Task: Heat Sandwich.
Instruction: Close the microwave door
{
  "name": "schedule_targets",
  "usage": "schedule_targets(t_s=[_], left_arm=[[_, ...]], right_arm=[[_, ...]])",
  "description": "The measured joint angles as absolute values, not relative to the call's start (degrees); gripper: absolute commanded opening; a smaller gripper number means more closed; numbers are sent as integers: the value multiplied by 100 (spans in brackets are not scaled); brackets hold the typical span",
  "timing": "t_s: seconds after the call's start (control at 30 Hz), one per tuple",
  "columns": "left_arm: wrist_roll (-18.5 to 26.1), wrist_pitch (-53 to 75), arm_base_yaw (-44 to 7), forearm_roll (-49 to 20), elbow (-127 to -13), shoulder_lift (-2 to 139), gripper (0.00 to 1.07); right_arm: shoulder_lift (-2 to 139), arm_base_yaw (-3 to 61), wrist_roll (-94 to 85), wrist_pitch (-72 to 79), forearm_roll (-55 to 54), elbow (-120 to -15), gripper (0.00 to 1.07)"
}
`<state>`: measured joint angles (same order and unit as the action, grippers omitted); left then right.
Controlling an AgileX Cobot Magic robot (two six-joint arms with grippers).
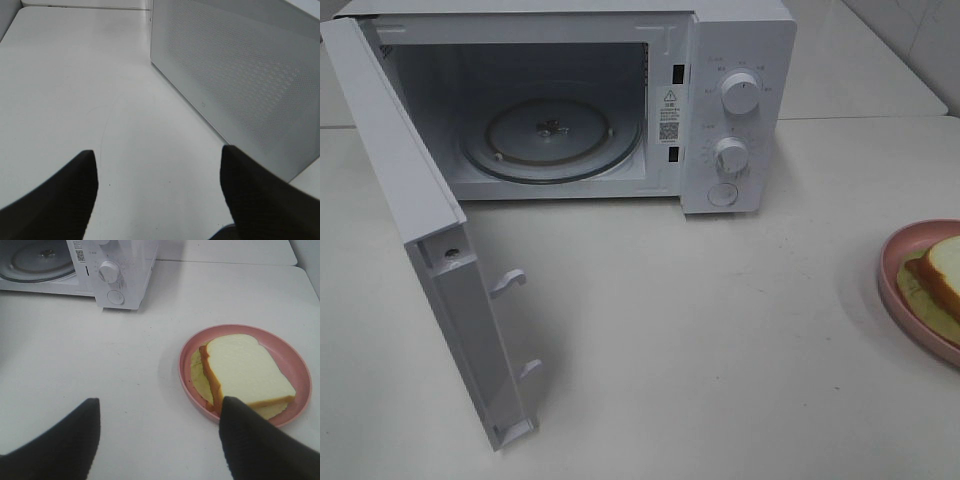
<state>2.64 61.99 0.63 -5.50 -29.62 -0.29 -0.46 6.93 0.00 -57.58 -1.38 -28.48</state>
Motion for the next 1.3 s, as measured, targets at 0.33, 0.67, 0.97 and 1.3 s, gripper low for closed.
schedule_targets(t_s=[0.33, 0.67, 0.97, 1.3], left_arm=[[264, 6085, 63, -539, -3014, -29, 66], [264, 4406, 63, -246, -2951, -29, 62], [269, 2555, 63, -143, -2034, 34, 62], [269, 1759, -791, -149, -1473, 940, 62]], right_arm=[[-46, 693, 0, -5758, -138, -2848, 63], [-46, 693, 0, -5758, -138, -2848, 63], [-46, 693, 0, -5758, -138, -2848, 63], [-46, 693, 0, -5752, -138, -2848, 63]])
